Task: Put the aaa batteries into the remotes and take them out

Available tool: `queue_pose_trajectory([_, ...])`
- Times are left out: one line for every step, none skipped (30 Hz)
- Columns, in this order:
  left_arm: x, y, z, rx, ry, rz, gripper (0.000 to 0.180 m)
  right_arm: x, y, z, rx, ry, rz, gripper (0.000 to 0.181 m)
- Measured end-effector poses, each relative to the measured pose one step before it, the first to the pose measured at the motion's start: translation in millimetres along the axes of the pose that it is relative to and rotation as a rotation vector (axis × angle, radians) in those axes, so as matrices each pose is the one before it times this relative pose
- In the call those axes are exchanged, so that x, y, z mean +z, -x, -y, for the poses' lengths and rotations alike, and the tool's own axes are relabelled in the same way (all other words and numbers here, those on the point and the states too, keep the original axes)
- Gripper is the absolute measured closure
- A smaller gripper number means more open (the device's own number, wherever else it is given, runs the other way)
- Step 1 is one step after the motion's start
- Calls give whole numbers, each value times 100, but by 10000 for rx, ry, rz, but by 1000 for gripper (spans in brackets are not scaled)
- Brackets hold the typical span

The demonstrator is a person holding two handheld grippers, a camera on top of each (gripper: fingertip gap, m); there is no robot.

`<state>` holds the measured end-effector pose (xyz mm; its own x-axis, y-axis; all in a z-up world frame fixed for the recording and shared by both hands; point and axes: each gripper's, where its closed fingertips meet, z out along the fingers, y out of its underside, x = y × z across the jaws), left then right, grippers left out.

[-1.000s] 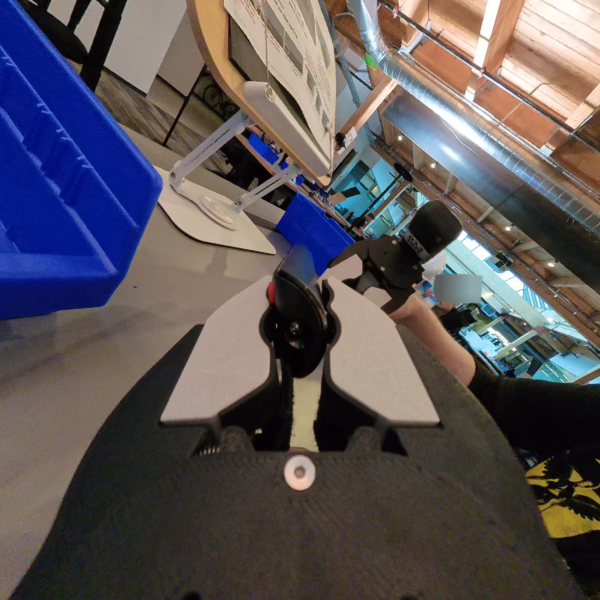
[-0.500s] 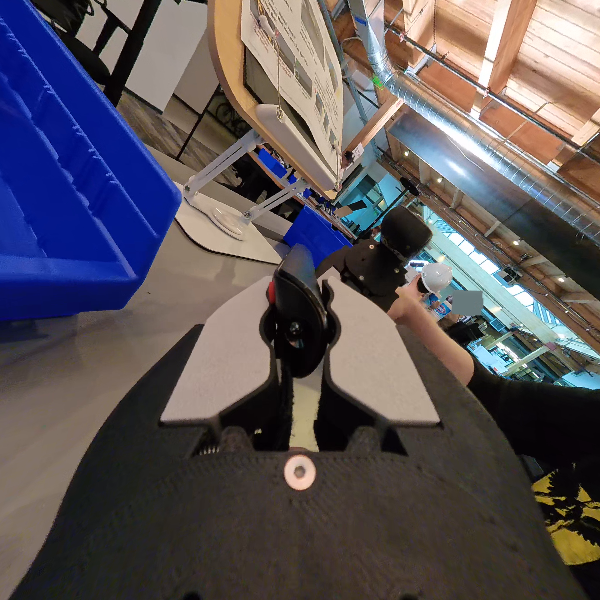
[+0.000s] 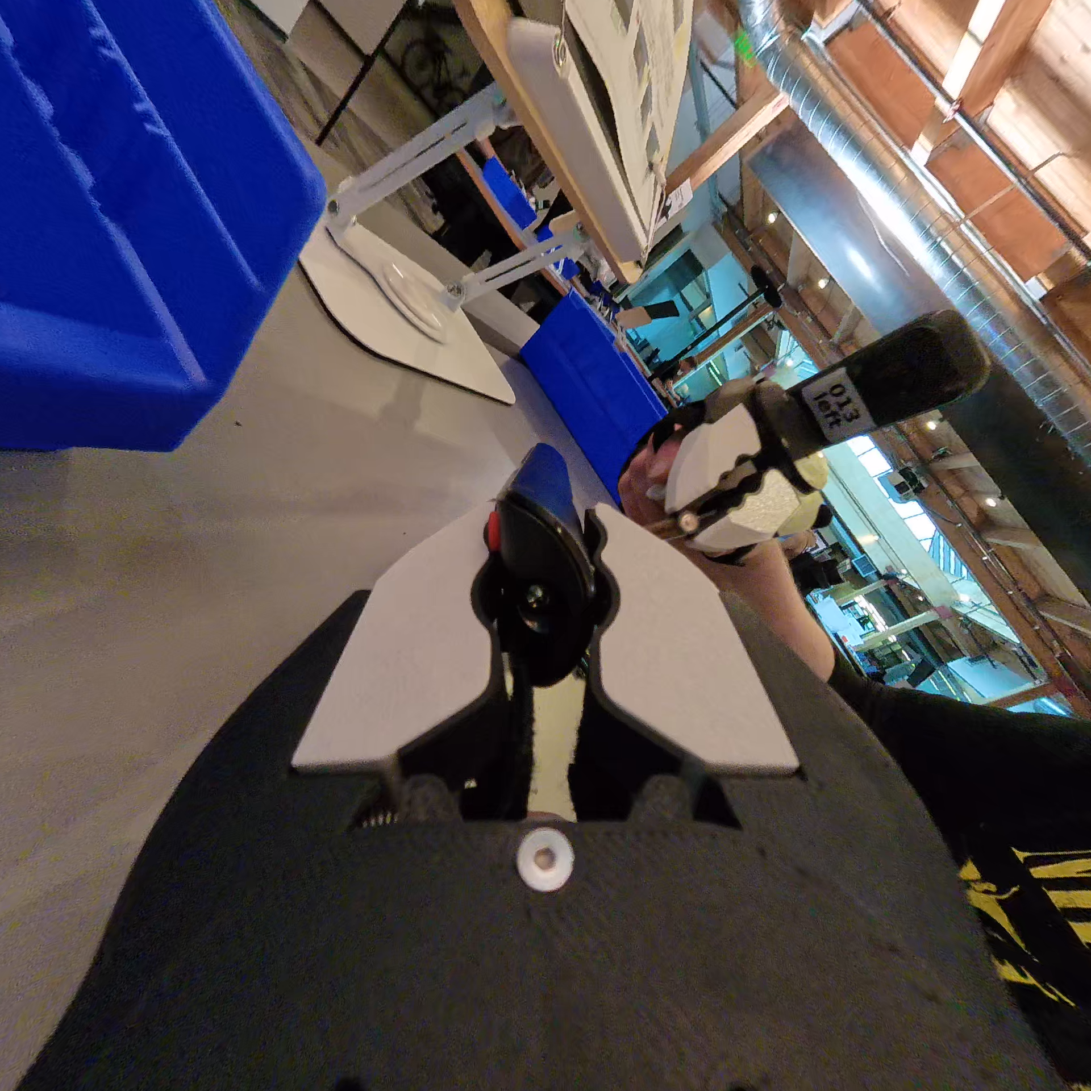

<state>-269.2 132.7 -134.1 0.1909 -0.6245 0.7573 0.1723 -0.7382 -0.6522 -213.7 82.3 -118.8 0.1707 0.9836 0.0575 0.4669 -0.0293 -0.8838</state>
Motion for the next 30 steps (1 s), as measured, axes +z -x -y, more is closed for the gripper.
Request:
queue_pose_trajectory([320, -107, -296, -57, 279, 88, 154, 56, -137, 988, -220, -477, -225, 171])
queue_pose_trajectory([320, -334, -286, -17, 299, -7, 154, 230, 7, 687, -143, -359, -18, 171])
queue_pose_trajectory([266, -515, -154, -35, 241, -71, 154, 292, -102, 462, -230, -265, -112, 171])
queue_pose_trajectory([157, -477, 32, -29, 151, -21, 154, 307, -274, 252, -262, -160, -258, 171])
queue_pose_trajectory([98, -377, 85, 31, 123, 46, 154, 362, 13, 31, -109, -37, -18, 171])
queue_pose_trajectory([66, -333, 55, 43, 117, 27, 154, 308, 51, -29, -171, 9, -71, 171])
queue_pose_trajectory([3, -313, 48, -2, 71, -20, 154, 113, -22, 160, -485, -103, -321, 171])
queue_pose_trajectory([-15, -266, 38, -31, 16, -44, 154, 92, 244, 89, -425, 7, -142, 171])
queue_pose_trajectory([-9, -267, -53, -23, 13, -79, 154, 117, 138, 55, -407, 87, -188, 171])
queue_pose_trajectory([25, -278, -141, -2, 19, -105, 154, 88, -32, -35, -569, 270, -319, 171])
queue_pose_trajectory([31, -306, -80, 10, -66, -117, 154, 21, 171, 90, -550, 222, -131, 171])
queue_pose_trajectory([65, -311, -96, -24, -62, -131, 154, -48, 276, 459, -239, -89, 25, 171])
queue_pose_trajectory([88, -294, -190, -31, 25, -132, 154, -52, -8, 373, -165, -108, -152, 171])
queue_pose_trajectory([93, -269, -154, 10, -1, -99, 154, -1, -41, -34, -304, 149, -182, 171])
queue_pose_trajectory([44, -192, -65, 8, -54, -47, 154, -30, 42, -9, -368, 129, -110, 170])
queue_pose_trajectory([-18, -139, -15, -21, -69, -33, 154, -107, -11, 235, -131, -87, -91, 171])
queue_pose_trajectory([-63, -98, 3, -32, -49, -45, 154, -127, 96, 356, -70, -195, -3, 171])
queue_pose_trajectory([-68, -26, -39, -27, -17, -39, 154, 2, 218, -16, -91, 90, 111, 170])
queue_pose_trajectory([-55, -4, -18, -68, -44, -41, 154, -62, 7, 123, -108, -20, -28, 171])
queue_pose_trajectory([-21, -34, 13, -52, -42, -22, 154, -55, -43, -7, -2, 2, -24, 170])
queue_pose_trajectory([1, -27, -29, 40, 13, 23, 154, 22, 12, -268, -61, 130, 5, 171])
queue_pose_trajectory([30, -15, -43, 47, 25, 49, 154, 10, 68, -280, -29, 95, 20, 170])
queue_pose_trajectory([45, 3, -45, 39, 18, 56, 154, 54, 120, -137, 99, 23, 70, 170])
queue_pose_trajectory([98, 5, -105, 41, 40, 49, 154, 100, 74, -244, 13, 182, 16, 170])
queue_pose_trajectory([57, -29, -21, 7, -7, 16, 154, 46, 2, -154, -207, 180, -92, 170])
queue_pose_trajectory([-31, -99, 117, -15, -65, -12, 154, -113, -141, 243, -133, -93, -155, 170])
queue_pose_trajectory([-46, -106, 69, 24, -6, 5, 154, -40, 46, 138, 265, -31, 191, 170])
queue_pose_trajectory([2, -78, 13, 44, 6, 12, 154, -82, -90, 77, 101, -45, 99, 170])
queue_pose_trajectory([19, -64, 15, -12, -20, -16, 154, -139, -143, 87, -115, -76, -46, 171])
queue_pose_trajectory([64, -43, -35, -27, 7, -18, 154, -37, 24, -36, -153, 94, -7, 171])
